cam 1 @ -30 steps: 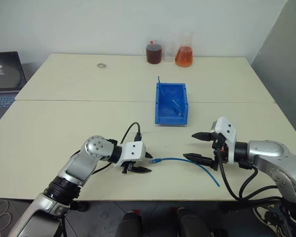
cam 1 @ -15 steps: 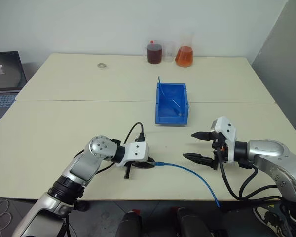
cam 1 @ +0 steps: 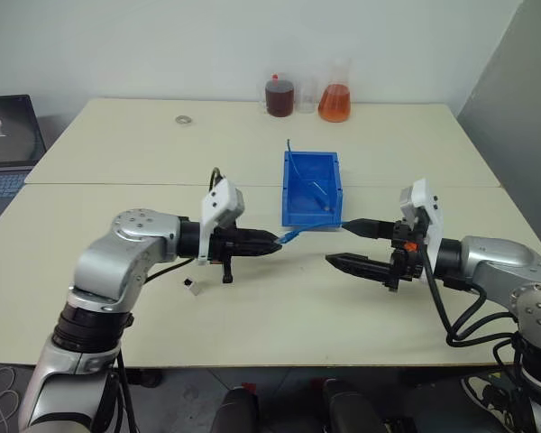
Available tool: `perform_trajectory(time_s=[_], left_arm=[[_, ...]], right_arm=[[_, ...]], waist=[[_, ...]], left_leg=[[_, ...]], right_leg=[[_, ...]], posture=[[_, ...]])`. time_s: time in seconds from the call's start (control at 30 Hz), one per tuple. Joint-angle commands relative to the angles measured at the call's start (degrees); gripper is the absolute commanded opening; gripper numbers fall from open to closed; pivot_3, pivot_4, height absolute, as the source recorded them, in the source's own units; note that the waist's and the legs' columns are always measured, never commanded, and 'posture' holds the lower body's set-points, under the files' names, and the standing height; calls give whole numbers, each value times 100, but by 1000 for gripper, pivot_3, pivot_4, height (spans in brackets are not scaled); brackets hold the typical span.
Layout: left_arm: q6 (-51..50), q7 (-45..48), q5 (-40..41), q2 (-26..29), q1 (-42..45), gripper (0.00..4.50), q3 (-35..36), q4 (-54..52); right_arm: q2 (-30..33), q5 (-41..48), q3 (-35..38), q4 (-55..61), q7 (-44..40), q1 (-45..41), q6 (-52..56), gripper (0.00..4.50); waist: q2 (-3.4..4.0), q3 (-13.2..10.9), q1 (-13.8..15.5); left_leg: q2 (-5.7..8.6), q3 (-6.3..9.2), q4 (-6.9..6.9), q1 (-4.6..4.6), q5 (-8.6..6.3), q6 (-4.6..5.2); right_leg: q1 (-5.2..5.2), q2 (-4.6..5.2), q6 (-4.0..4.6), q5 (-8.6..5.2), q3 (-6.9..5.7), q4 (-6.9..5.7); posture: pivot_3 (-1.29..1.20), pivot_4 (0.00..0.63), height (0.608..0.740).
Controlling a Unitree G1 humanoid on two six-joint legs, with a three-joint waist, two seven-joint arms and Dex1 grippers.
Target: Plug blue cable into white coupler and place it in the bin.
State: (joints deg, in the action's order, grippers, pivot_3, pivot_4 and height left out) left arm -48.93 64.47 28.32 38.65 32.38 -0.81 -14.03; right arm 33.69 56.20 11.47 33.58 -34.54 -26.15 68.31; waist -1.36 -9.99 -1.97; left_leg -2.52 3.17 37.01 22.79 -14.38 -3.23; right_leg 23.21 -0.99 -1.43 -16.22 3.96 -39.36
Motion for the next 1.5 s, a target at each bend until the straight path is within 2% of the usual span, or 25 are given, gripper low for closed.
perform_trajectory(time_s=[0.03,0.17,0.23,0.3,0.4,0.7,0.93,1.23,1.33,1.5], left_arm=[[-489,-594,528,-268,302,223,544,-94],[-1134,-1326,1262,-866,568,223,1122,-33],[-1546,-1897,1971,-1413,797,223,1690,123],[-1920,-2363,2585,-1810,947,223,2060,167],[-2331,-2766,3208,-1999,996,223,2208,67],[-2679,-2909,4099,-1650,753,223,1950,-32],[-2524,-2790,4221,-1473,594,223,1606,-158],[-2396,-2724,4417,-1282,371,223,1411,-364],[-2329,-2681,4416,-1199,327,223,1343,-402],[-2228,-2673,4440,-1145,289,223,1244,-418]], right_arm=[[-212,1124,430,-102,562,-249,247,4500],[-561,2380,534,-509,1668,-474,105,4500],[-830,2684,483,-731,2206,-545,-140,4500],[-938,2643,407,-910,2400,-551,-296,4500],[-795,2536,293,-1102,2244,-599,-357,4500],[-125,2527,133,-2019,1135,-1258,-160,4500],[-174,2931,-145,-2298,877,-1618,160,4500],[5,2921,-327,-2619,411,-1919,468,4500],[85,2879,-358,-2686,237,-1963,573,4035],[109,2858,-379,-2776,89,-1979,716,2845]], waist=[[0,0,7],[-1,0,10],[-1,0,10],[-1,0,9],[-1,0,6],[-1,0,-23],[-1,0,-24],[0,-1,-5],[0,-1,2],[0,-1,1]], left_leg=[[0,0,1,1,0,0],[2,0,3,3,0,0],[1,0,3,4,0,0],[1,0,4,3,0,0],[2,-1,4,3,0,-1],[2,-2,2,-3,1,-2],[3,-3,2,-2,1,-2],[3,-4,1,1,1,-2],[3,-4,1,1,1,-1],[3,-4,0,2,0,-1]], right_leg=[[0,0,1,1,0,-1],[0,3,1,1,0,-1],[0,3,2,2,0,-1],[0,3,2,2,-1,-6],[1,3,2,2,2,-7],[3,2,3,2,2,-15],[3,2,3,1,3,-13],[4,3,2,1,3,-8],[5,3,2,1,3,-6],[5,3,2,1,3,-5]], posture=[[0,150,740],[0,150,740],[0,150,740],[0,150,740],[0,150,740],[0,150,740],[0,150,740],[0,150,740],[0,150,740],[0,150,740]])
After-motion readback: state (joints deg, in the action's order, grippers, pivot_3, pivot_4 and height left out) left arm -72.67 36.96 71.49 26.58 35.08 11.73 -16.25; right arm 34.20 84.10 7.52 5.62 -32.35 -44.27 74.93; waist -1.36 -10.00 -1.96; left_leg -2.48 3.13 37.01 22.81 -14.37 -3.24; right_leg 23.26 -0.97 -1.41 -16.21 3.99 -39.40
